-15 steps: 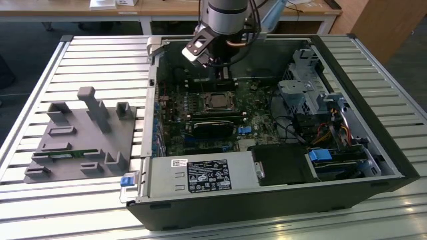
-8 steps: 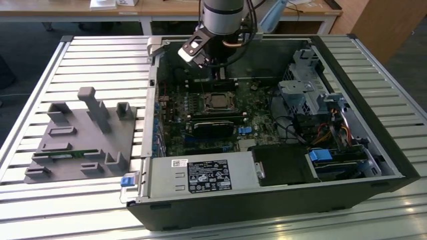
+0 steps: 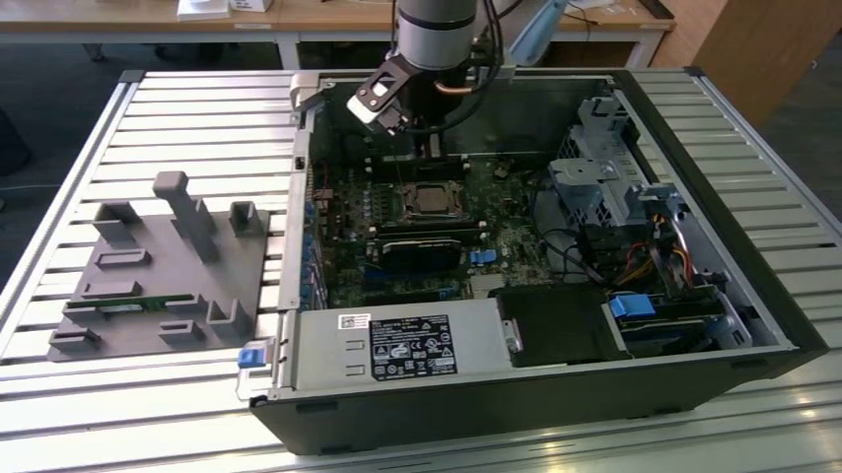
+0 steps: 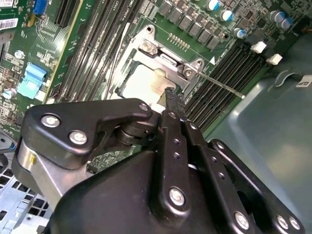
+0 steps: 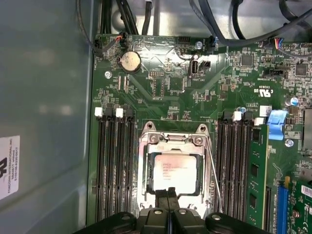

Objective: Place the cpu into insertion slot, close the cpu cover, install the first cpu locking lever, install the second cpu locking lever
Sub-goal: 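Close the cpu cover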

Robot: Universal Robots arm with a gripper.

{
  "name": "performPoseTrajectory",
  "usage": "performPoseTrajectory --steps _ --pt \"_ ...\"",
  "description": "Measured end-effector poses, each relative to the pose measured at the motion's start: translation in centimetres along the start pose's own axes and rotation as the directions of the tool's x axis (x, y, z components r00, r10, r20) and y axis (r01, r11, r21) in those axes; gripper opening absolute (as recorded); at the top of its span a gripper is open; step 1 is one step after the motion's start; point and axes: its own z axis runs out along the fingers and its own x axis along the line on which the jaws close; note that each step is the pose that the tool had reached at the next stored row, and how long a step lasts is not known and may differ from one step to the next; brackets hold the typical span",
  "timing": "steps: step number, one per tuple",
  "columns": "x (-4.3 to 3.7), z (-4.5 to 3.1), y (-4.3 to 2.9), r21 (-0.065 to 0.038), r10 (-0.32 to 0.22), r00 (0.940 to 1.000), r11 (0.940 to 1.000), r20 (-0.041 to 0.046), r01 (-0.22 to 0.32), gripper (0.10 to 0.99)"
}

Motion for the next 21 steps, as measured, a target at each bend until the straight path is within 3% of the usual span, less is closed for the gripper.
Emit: performPoseTrajectory --steps 13,21 --pt "0.0 0.45 -0.42 0.0 0.0 1.0 1.0 -0.0001 0.0 0.118" --pt "-0.33 1.68 -0.49 0.0 0.0 1.0 1.0 0.0001 0.0 0.118"
